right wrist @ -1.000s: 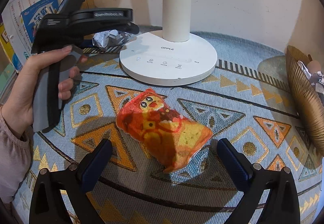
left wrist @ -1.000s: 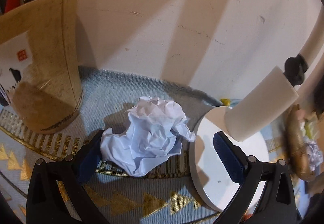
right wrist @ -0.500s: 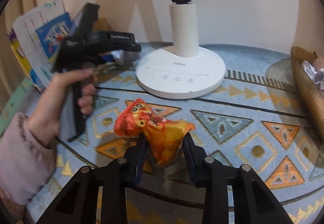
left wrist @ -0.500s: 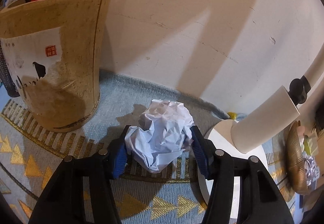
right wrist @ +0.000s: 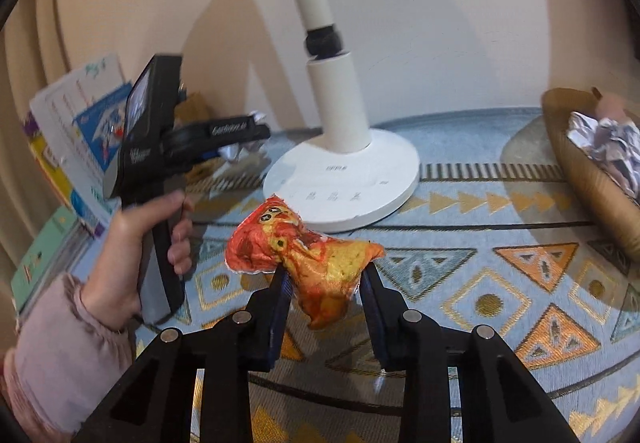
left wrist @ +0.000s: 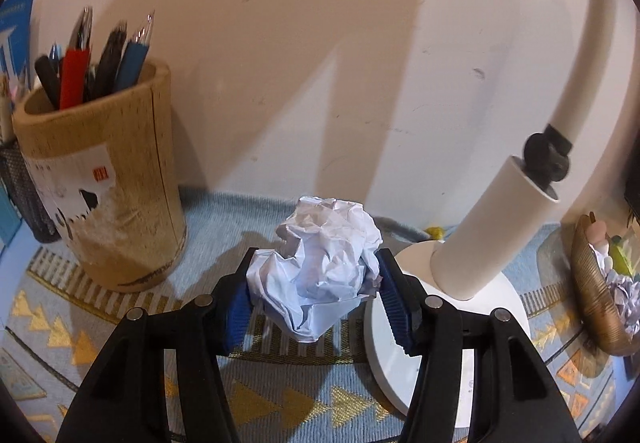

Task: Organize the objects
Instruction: 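Grasp the orange snack bag with the right tool while the left tool grasps the paper ball, then carry the snack bag and paper ball over the amber bowl and open both tools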

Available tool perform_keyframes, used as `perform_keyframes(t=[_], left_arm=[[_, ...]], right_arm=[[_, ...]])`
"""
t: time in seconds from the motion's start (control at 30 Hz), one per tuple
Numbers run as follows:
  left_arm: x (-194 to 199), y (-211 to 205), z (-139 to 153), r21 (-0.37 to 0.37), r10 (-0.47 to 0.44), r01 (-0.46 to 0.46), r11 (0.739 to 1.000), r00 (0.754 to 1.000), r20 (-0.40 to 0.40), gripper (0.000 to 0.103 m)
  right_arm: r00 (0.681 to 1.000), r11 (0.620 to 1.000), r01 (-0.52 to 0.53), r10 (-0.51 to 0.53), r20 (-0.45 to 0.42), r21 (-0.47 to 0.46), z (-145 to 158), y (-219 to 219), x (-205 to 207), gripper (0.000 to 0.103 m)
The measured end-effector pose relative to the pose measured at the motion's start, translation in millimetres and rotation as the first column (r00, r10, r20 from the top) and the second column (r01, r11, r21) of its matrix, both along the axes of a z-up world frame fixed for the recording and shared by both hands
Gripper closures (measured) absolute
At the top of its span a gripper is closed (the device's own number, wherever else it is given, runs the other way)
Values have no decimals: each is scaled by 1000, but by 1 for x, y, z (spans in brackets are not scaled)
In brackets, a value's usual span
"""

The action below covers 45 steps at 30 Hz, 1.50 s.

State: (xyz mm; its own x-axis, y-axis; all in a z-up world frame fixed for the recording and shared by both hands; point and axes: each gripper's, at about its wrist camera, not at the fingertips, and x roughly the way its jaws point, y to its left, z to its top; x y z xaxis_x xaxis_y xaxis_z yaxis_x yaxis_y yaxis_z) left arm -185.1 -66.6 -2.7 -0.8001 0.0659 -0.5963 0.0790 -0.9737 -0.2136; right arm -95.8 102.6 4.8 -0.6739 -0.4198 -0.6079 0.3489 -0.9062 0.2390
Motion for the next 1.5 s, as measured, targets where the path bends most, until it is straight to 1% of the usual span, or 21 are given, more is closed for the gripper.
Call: perform_keyframes(t=[0.07,0.17,0.23,0.3,0.4,0.47,0.6,0.63,0.7,0.83,0.87,0.9,0.93,0.97,1.03,1.07,1.13,1.2,1.37,1.4,1.5], left_arm=[[8,1,2,5,-19,20,1000,999,-29,49],[24,6,9,-1,-84,84,996,992,-99,49],[42,16,16,-60,-106,98,993,981,-161,49],[58,33,24,-148,-128,103,984,977,-172,49],[77,57,50,-84,-189,175,981,959,-210,49],[73,81,74,-96,-231,214,972,947,-226,49],[46,145,118,-120,-394,376,919,882,-256,47],[23,151,130,-130,-426,406,905,869,-252,47],[12,190,134,-150,-503,480,864,831,-239,47],[-10,262,121,-193,-594,564,803,787,-169,43],[-16,272,115,-190,-602,575,796,784,-153,42],[-23,281,108,-183,-603,578,795,786,-138,30],[-29,286,101,-168,-599,578,798,793,-116,5],[-38,290,92,-123,-617,607,785,784,-66,2],[-44,290,85,-65,-652,650,757,758,-16,0],[-40,288,83,-76,-651,648,757,759,-18,0],[-30,282,86,-163,-617,605,780,787,-31,0],[-15,269,95,-212,-598,578,788,801,-40,0],[-16,320,112,-294,-563,521,801,822,-79,0],[-15,286,132,-307,-549,503,808,832,-81,0],[3,252,163,-328,-507,454,828,857,-93,0]], right_arm=[[999,999,33,-34,-40,-43,5,8,1,69],[992,996,79,-82,-91,-40,19,16,4,69],[987,991,101,-111,-116,-88,33,30,6,69],[975,979,141,-163,-150,-149,55,53,10,69],[951,965,210,-239,-195,-157,87,89,8,69],[933,949,259,-294,-207,-181,110,122,1,69],[886,910,376,-409,-220,-177,139,179,-16,69],[875,899,404,-433,-217,-169,141,191,-22,68],[852,874,463,-484,-201,-146,141,214,-36,68],[834,843,522,-536,-130,-129,127,246,-63,67],[827,833,543,-553,-104,-110,121,253,-73,64],[818,821,565,-570,-77,-83,117,258,-81,51],[804,805,591,-593,-39,-53,114,265,-89,38],[789,788,614,-615,4,-30,110,274,-96,2],[782,781,622,-623,3,-63,111,285,-96,0],[776,773,628,-631,-4,-84,113,290,-92,0],[774,770,628,-633,-13,-112,117,294,-81,0],[773,769,629,-634,-6,-118,121,294,-73,0],[786,782,613,-618,-15,-112,129,280,-58,0],[790,786,608,-613,-19,-112,130,277,-55,0],[806,803,584,-591,-28,-118,138,262,-41,0]])
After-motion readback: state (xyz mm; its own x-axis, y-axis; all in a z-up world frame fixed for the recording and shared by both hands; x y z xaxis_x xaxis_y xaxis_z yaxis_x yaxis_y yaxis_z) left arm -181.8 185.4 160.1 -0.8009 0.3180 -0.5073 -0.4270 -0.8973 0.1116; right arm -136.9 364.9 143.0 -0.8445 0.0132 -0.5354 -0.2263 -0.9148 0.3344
